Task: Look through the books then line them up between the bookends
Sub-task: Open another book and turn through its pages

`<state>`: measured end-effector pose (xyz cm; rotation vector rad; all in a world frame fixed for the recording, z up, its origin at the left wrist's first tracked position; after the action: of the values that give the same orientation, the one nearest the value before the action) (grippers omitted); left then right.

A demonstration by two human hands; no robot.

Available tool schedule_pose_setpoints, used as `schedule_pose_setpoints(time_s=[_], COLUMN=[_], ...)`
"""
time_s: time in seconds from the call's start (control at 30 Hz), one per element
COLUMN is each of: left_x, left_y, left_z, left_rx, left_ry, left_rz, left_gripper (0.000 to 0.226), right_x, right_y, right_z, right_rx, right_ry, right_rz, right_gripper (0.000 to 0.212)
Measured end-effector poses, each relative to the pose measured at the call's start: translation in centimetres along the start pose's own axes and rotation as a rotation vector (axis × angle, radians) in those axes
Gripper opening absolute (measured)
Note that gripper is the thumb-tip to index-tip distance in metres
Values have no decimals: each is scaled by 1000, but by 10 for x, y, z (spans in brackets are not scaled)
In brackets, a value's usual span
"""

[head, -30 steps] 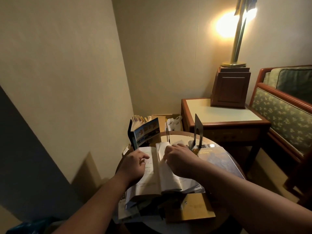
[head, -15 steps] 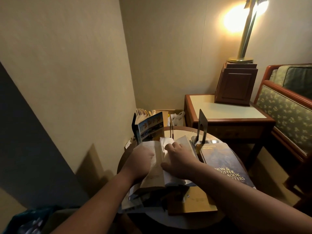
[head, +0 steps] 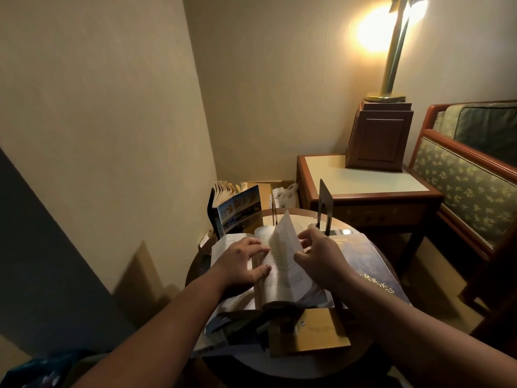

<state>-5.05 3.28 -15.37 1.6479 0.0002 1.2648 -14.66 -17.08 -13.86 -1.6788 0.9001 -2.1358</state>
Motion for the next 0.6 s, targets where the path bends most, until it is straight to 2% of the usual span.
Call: schedule_pose_setpoints(time_s=[0.13, 0.23, 0.33, 0.47, 0.6], left_x=[-3, -4, -6, -12, -16], left_y=[4, 8, 8, 3, 1], left_z=[2, 1, -2, -4, -4], left_rx=[56, 79, 67, 68, 88], left_ry=[-99, -173, -232, -271, -276], left_rz=[91, 162, 225, 272, 299], left_gripper=[76, 102, 117, 124, 124], right_x=[-12, -18, -18, -13, -6], right_y=[20, 30, 35, 33, 22], right_z=[-5, -9, -16, -32, -44], right_rx=[35, 92, 220, 393, 525], right_ry=[71, 94, 92, -10, -240], right_rz=[-122, -263, -403, -546, -741], right_gripper=[44, 41, 36, 39, 47])
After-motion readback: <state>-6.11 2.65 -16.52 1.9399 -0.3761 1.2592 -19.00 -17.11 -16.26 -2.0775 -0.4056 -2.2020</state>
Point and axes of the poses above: each hand's wrist, its own z-axis towards the middle knuckle, its own x-axis out of the back of the hand, y = z × x, the point moved 1 cm from there along z, towards the middle knuckle, and after that the axes turned 13 degrees about -z, right-handed, at the moved point
